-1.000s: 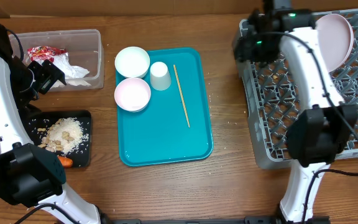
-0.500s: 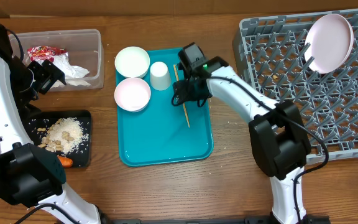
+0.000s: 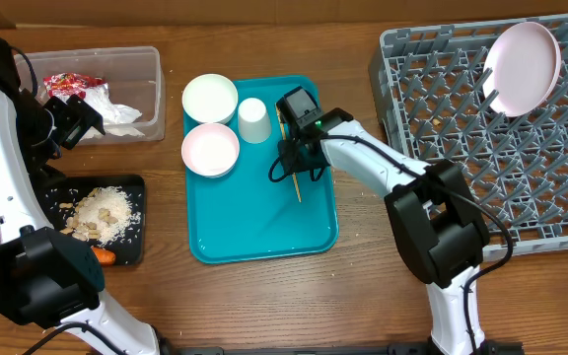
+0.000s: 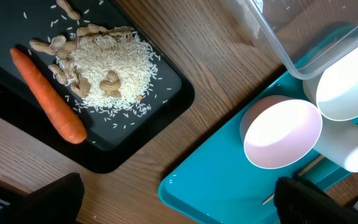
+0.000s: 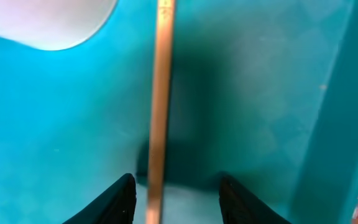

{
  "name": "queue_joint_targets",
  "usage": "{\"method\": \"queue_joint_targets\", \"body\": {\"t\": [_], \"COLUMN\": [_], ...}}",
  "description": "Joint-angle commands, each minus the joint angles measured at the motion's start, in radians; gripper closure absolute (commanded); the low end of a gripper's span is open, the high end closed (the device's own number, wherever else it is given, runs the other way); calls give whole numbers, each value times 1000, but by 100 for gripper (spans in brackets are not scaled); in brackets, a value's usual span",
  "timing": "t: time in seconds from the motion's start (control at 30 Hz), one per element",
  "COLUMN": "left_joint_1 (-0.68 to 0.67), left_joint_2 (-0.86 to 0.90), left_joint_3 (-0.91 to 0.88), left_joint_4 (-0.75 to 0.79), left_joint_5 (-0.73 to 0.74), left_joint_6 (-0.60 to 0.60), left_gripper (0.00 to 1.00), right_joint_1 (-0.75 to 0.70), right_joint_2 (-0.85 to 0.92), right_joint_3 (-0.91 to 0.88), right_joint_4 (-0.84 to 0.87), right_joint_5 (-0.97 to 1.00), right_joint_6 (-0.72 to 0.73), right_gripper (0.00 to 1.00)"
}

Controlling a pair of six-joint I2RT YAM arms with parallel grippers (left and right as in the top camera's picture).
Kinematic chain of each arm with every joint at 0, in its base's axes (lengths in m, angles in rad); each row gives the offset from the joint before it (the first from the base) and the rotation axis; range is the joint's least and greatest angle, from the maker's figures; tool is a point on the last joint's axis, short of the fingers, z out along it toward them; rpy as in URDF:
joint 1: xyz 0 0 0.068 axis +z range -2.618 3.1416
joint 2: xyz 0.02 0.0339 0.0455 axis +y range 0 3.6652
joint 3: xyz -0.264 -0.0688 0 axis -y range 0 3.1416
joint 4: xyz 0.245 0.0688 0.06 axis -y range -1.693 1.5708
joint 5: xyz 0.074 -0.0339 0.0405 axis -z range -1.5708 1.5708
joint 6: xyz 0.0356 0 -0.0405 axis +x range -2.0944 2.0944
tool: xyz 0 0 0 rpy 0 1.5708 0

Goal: Sort waste into correct bins and load items into the dishwasher rack
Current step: 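Return the right gripper to the tray and grasp the wooden chopstick, then carry the chopstick right and drop it into the dish rack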

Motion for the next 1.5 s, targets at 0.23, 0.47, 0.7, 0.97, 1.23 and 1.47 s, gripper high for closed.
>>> {"method": "queue_joint_targets", "body": {"t": [0.23, 0.47, 0.7, 0.97, 1.23, 1.47], "left_joint_1": [-7, -7, -7, -7, -7, -7], "left_joint_2": [-26, -26, -26, -26, -26, -26], "left_joint_3": [-3, -3, -3, -3, -3, -3], "left_joint_4": [-2, -2, -1, -1, -1, -2], "left_joint_5": [4, 4, 3, 4, 4, 4], "left_joint_6": [-14, -14, -14, -14, -14, -14], "left_gripper": [0, 0, 0, 0, 0, 0], "right_joint_1": [64, 80, 72, -62, -351, -546], "right_joint_2": [76, 77, 76, -21, -196, -215], "right_joint_3": [-28, -28, -8, 184, 488, 466], "right_joint_4": [-27, -34, -69, -276, -492, -509], "right_joint_5": [89, 126, 133, 128, -89, -118], "right_joint_6": [24, 31, 26, 18, -206, -297], "right_gripper": [59, 85, 96, 96, 96, 96]}}
